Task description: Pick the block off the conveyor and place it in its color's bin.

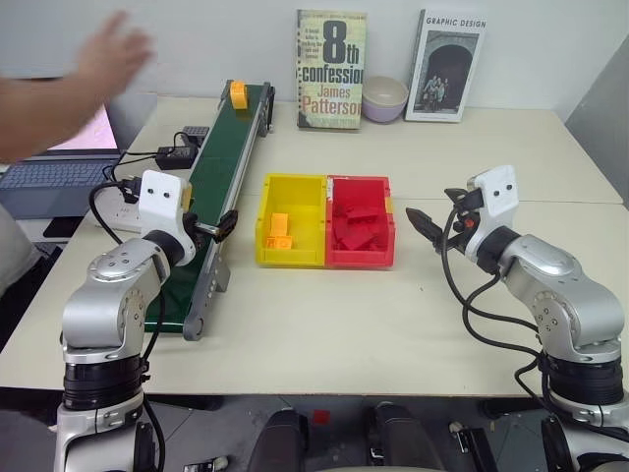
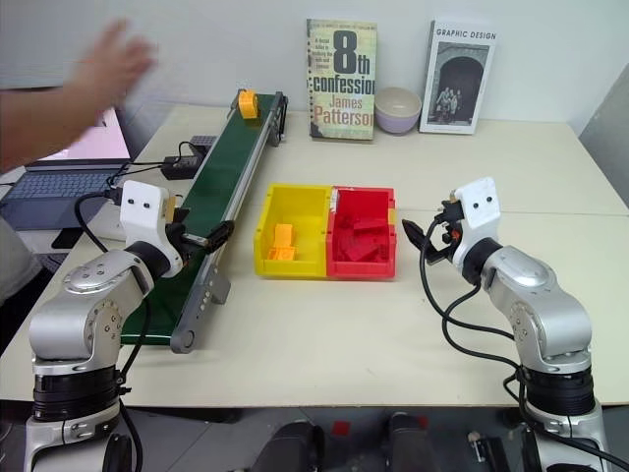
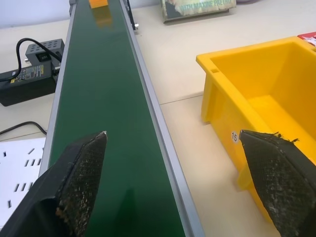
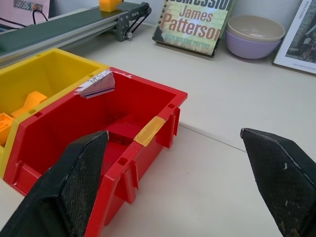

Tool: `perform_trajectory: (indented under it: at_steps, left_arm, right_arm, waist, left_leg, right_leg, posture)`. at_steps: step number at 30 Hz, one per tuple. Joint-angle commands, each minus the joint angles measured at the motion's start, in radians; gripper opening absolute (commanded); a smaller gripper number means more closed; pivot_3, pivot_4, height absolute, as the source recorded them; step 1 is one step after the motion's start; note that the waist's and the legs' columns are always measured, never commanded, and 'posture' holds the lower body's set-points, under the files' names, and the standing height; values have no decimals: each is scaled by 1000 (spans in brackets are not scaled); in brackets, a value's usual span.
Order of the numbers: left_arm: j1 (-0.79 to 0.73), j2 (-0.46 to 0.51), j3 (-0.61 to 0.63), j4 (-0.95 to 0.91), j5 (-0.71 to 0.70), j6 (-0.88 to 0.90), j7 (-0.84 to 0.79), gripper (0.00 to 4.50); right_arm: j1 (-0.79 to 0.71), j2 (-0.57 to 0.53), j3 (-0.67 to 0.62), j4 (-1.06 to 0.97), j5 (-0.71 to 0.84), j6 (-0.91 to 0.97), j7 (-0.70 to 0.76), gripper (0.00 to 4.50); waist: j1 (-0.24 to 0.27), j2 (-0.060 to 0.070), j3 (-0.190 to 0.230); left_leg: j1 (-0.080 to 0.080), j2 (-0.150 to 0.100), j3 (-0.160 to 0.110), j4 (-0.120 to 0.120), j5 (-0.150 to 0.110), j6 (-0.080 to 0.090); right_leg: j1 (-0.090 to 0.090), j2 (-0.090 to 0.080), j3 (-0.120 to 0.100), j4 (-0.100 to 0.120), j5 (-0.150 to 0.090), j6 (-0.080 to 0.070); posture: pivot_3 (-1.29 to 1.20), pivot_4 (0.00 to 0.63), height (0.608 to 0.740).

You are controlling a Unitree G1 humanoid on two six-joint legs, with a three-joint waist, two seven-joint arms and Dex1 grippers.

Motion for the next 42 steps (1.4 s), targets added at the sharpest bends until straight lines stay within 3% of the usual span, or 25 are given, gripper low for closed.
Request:
perform_trajectory:
  at_steps: [1,10,16,21,27,32,42]
  left_arm:
    - [2,8,24,-59,-22,-1,-8,4451]
    - [13,27,41,-87,-46,21,-13,4451]
    - [16,13,98,-86,-14,7,71,4451]
    - [-4,-35,146,-48,10,-32,169,4451]
    - [-43,-93,154,31,-21,-110,164,4451]
    - [-56,-97,139,61,-14,-151,153,4451]
    - [-71,-77,85,136,16,-164,134,4451]
  right_arm:
    - [-20,-11,-15,-30,-2,-15,5,4500]
    - [-25,-12,-13,-17,-6,-22,9,4500]
    - [-41,-19,-10,-10,0,-29,32,4500]
    - [-92,-39,29,-40,102,-36,208,4500]
    - [-166,-33,49,-50,293,15,398,4500]
    - [-200,-25,65,-52,355,22,436,4500]
    - [-170,-27,104,-50,310,-40,442,4500]
  waist:
    - [0,0,0]
    - [0,0,0]
    - [0,0,0]
    - [0,0,0]
    - [0,0,0]
    - [0,0,0]
    - [0,0,0]
  left_leg:
    - [0,0,0,0,0,0]
    - [0,0,0,0,0,0]
    - [0,0,0,0,0,0]
    - [0,0,0,0,0,0]
    - [0,0,-1,0,0,0]
    - [0,0,-1,0,0,0]
    - [0,0,-1,0,0,0]
  right_leg:
    - [0,0,0,0,0,0]
    - [0,0,0,0,0,0]
    - [0,0,0,0,0,0]
    - [0,0,0,0,0,0]
    - [0,0,-1,0,0,0]
    - [0,-1,-1,0,0,0]
    - [0,-1,-1,0,0,0]
  posture:
    - [0,150,740]
    - [0,150,740]
    - [0,150,740]
    - [0,150,740]
    - [0,150,740]
    - [0,150,740]
    - [0,150,740]
